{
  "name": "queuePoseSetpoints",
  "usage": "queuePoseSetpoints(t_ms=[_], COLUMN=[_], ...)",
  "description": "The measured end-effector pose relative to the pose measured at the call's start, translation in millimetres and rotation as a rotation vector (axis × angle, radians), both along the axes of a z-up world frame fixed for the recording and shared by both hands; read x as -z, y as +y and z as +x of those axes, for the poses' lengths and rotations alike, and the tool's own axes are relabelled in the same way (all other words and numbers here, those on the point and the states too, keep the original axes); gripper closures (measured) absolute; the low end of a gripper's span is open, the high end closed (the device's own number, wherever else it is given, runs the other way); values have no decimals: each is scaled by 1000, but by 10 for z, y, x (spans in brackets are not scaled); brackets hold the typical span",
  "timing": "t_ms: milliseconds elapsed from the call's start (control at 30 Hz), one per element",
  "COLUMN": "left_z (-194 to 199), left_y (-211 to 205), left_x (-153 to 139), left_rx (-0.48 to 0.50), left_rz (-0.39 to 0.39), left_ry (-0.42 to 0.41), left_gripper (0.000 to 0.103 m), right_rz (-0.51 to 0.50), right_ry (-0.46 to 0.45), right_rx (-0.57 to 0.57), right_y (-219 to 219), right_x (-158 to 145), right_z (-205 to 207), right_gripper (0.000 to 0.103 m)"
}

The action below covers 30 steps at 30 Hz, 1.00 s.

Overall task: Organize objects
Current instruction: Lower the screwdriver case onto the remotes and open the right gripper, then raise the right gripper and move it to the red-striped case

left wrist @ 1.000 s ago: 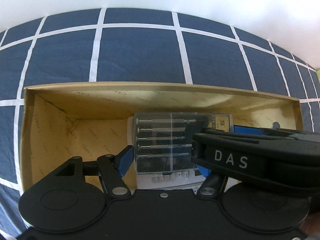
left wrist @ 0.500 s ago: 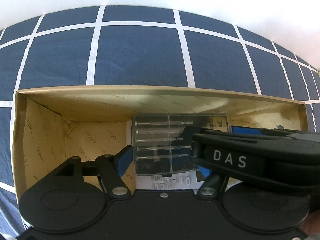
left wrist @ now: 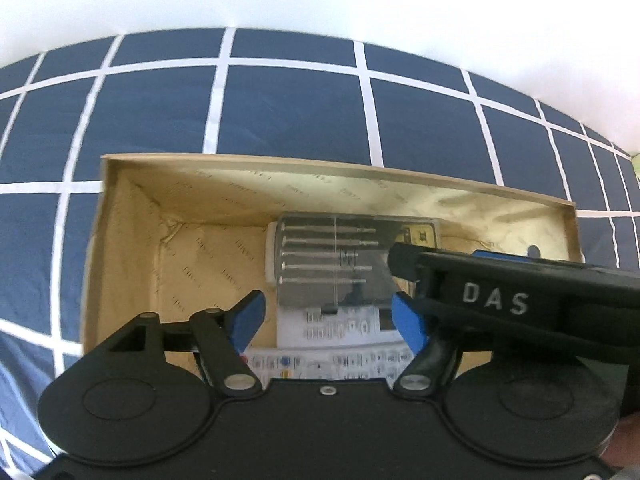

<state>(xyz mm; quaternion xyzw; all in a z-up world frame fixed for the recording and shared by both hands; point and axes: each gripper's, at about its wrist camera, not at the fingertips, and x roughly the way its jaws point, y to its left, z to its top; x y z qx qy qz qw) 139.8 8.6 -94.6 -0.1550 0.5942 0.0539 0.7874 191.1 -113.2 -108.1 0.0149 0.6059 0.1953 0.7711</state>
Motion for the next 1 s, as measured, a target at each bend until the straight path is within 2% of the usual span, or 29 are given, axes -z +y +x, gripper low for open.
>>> queuePoseSetpoints(t_ms=[100,433,500,633,700,1000], left_z=[-112,-640,-746,-934,-1024,-1421], left_y=[-35,-232,-295,-419,-494,-943], left_x=[-137,-615,-709,-863,-916,-1035], left_rx=[-4,-26,-25,-23,-26,-12], left_rz=[17,57,75,100,112,130], left_ry=[-18,-62,-72,-94,-97,-97], left_gripper=[27,13,6,4,0,0], right_rz=[5,31,29,31,31,42], right_ry=[-29,-98,-111,-137,-145,-163], right_rx=[-11,20,20,13,9,27], right_y=[-53,-413,-495,-670,-762,-1304], right_x=[-154,-668,-769,-936,-998,-1187], right_z=[-80,-469,-572,-774,-866,-1291], right_gripper=[36,11,8,0,0,0])
